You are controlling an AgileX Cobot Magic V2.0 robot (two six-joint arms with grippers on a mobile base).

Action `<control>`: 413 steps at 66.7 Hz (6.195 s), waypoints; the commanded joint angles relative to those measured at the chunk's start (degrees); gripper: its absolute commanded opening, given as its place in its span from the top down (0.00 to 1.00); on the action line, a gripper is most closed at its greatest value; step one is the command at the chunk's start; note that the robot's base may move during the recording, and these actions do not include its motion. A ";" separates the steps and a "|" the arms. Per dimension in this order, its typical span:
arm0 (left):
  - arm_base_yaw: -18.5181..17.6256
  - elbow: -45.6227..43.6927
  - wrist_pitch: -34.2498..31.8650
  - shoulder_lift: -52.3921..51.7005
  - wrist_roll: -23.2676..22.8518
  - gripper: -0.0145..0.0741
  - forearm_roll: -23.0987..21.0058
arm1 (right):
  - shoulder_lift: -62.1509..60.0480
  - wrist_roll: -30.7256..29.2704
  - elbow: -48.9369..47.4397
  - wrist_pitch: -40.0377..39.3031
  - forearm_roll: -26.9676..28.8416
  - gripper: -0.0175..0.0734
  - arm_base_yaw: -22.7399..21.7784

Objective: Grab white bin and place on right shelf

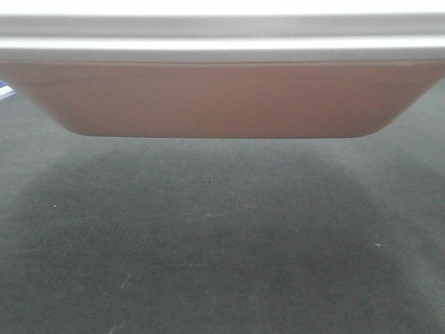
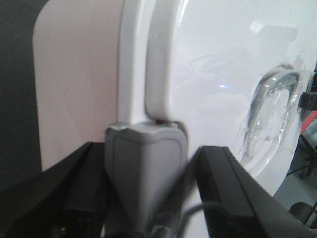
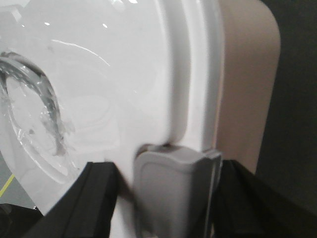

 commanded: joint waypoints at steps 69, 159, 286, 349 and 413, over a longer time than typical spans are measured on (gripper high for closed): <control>-1.32 -2.11 3.44 -1.22 0.38 0.56 -10.72 | -1.13 -0.98 -2.10 4.41 12.32 0.32 0.82; -1.32 -2.11 4.41 -1.22 0.38 0.56 -10.72 | -1.07 -0.98 -2.10 4.41 12.32 0.32 0.82; -1.32 -2.11 4.41 -1.22 0.38 0.56 -10.72 | -1.14 -0.98 -2.10 4.41 12.32 0.32 0.82; -1.32 -2.11 4.63 -1.22 0.38 0.56 -10.72 | -1.14 -0.98 -2.10 4.62 12.32 0.32 0.82; -1.32 -2.11 4.63 -1.22 0.38 0.56 -10.72 | -1.08 -0.98 -2.10 4.56 12.32 0.32 0.82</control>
